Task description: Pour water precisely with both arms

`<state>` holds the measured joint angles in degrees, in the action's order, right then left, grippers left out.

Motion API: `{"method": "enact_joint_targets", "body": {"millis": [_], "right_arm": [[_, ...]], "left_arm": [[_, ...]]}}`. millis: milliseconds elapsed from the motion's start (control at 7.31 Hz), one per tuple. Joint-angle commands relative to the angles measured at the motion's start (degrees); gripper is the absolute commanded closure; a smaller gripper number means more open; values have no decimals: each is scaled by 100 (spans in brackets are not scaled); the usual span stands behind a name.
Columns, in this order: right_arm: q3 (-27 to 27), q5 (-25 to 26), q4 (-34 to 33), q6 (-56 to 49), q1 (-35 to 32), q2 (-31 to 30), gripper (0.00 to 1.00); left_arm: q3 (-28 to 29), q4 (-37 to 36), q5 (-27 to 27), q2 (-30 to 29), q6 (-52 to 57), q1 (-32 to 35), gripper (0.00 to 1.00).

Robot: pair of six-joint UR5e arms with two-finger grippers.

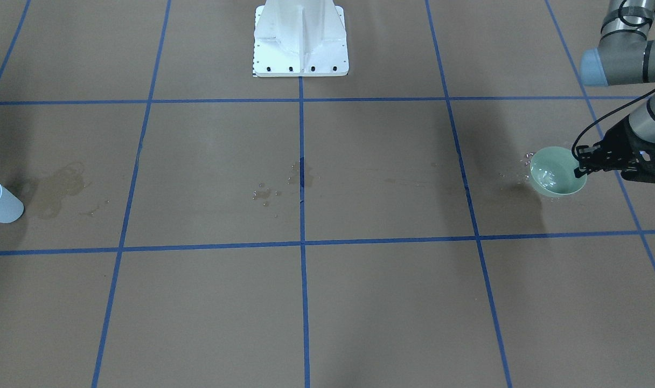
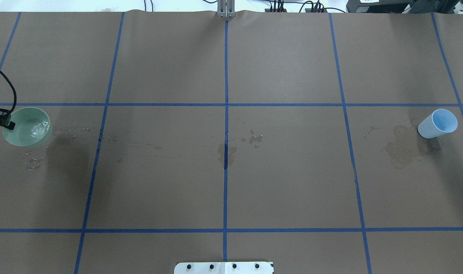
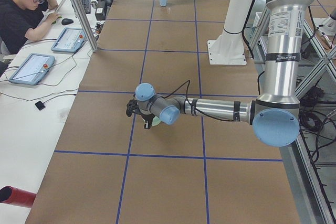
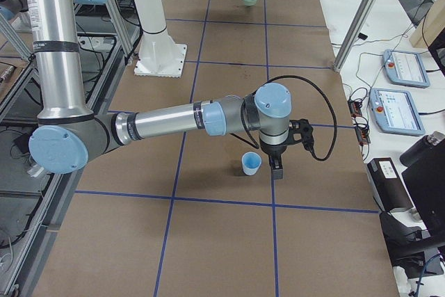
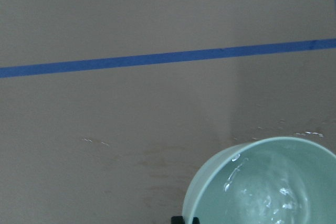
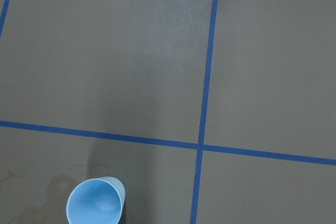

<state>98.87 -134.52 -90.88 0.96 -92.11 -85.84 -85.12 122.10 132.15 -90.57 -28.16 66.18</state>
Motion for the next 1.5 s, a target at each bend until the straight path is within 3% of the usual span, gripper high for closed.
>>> {"method": "enact_joint_targets", "body": {"millis": [0,137,273,410,820,1094,1367], "right_arm": [[-8,-13,0,0,0,15,1],[-8,-22,0,9,9,15,0],[-25,-65,0,9,0,6,0],[-17,-66,0,9,0,-12,0],[1,-66,9,9,0,-91,0],[1,-66,35,0,9,-178,0],[1,-328,70,0,9,-363,0]], "left_arm": [[496,394,13,22,467,245,100],[662,394,4,13,695,351,100],[716,402,4,-22,785,404,19],[699,403,13,-13,812,404,0],[463,324,127,-101,803,605,0],[-464,-970,180,-215,812,790,0],[-1284,-1826,136,-207,890,878,0]]}}
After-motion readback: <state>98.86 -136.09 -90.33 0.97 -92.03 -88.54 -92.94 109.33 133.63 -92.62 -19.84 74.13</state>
